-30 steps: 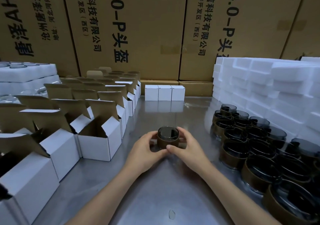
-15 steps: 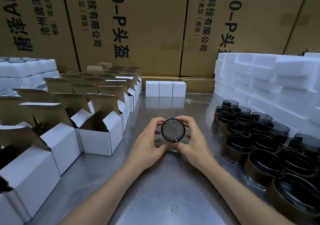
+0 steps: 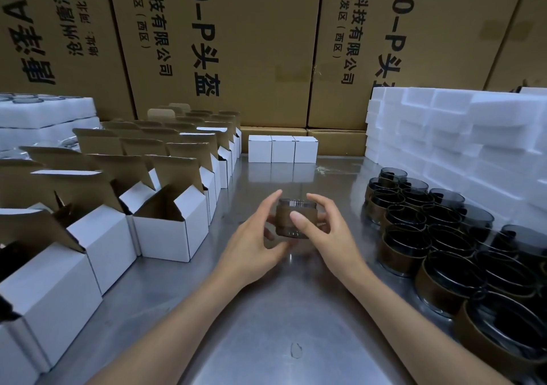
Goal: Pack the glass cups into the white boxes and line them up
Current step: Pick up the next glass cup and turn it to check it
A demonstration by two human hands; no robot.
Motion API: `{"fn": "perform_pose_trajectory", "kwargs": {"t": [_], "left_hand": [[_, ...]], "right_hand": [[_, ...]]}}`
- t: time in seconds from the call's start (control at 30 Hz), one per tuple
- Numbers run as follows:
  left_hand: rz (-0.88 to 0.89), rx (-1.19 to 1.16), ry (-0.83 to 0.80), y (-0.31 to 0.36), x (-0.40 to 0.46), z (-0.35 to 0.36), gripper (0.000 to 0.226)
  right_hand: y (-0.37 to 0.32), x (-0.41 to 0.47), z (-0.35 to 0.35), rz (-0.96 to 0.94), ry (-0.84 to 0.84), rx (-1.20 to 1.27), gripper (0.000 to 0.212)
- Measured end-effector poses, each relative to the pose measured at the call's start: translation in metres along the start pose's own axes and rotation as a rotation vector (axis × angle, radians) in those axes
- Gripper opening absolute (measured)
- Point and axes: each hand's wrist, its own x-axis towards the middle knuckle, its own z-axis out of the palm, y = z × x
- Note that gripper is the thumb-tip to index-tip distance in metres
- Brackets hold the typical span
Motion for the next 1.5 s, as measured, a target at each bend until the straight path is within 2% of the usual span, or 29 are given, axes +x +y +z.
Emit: {"fn": "perform_pose_trajectory", "kwargs": {"t": [0.13, 0.27, 0.4, 0.5, 0.57, 0.67, 0.8, 0.97, 1.13, 1.27, 1.4, 1.5], "left_hand": [[-0.087, -0.073, 0.013, 0.003, 0.002, 0.0, 0.054], [-0.26, -0.158, 0.04, 0.002, 0.006, -0.002, 0.072], [-0.309, -0.179, 0.022, 0.0, 0.007, -0.001, 0.069], [-0.284, -0.165, 0.015, 0.0, 0.006, -0.001, 0.068], [-0.242, -0.196, 0.011, 0.0, 0.006, -0.002, 0.057], [-0.159, -0.259, -0.037, -0.002, 0.006, -0.004, 0.045], [-0.109, -0.264, -0.066, -0.006, 0.006, -0.007, 0.054], [-0.126, -0.267, -0.072, -0.011, 0.009, -0.005, 0.072], [-0.131, -0.265, -0.059, -0.009, 0.009, -0.005, 0.075], [-0.127, -0.214, -0.073, -0.008, 0.006, -0.002, 0.081], [0.031, 0.036, 0.017, -0.005, 0.003, -0.002, 0.091], [0.173, 0.093, 0.123, -0.002, 0.002, -0.002, 0.086]], "right_hand": [[0.0, 0.001, 0.002, 0.058, -0.039, 0.073, 0.061], [0.0, 0.001, 0.001, 0.093, -0.113, 0.092, 0.047], [0.004, 0.002, 0.003, 0.096, -0.149, 0.073, 0.028], [0.006, 0.003, 0.003, 0.094, -0.143, 0.087, 0.027], [0.008, 0.004, 0.002, 0.059, -0.16, 0.085, 0.03], [0.008, 0.003, 0.001, -0.006, -0.224, 0.083, 0.044], [0.01, 0.004, 0.001, -0.009, -0.223, -0.02, 0.062], [0.008, 0.003, 0.0, -0.048, -0.22, -0.024, 0.058], [0.008, 0.004, 0.0, -0.051, -0.196, -0.041, 0.058], [0.007, 0.002, -0.001, -0.134, -0.093, -0.17, 0.062], [0.006, -0.001, 0.0, -0.288, 0.015, -0.35, 0.066], [0.004, -0.003, 0.001, -0.394, -0.011, -0.441, 0.071]]}}
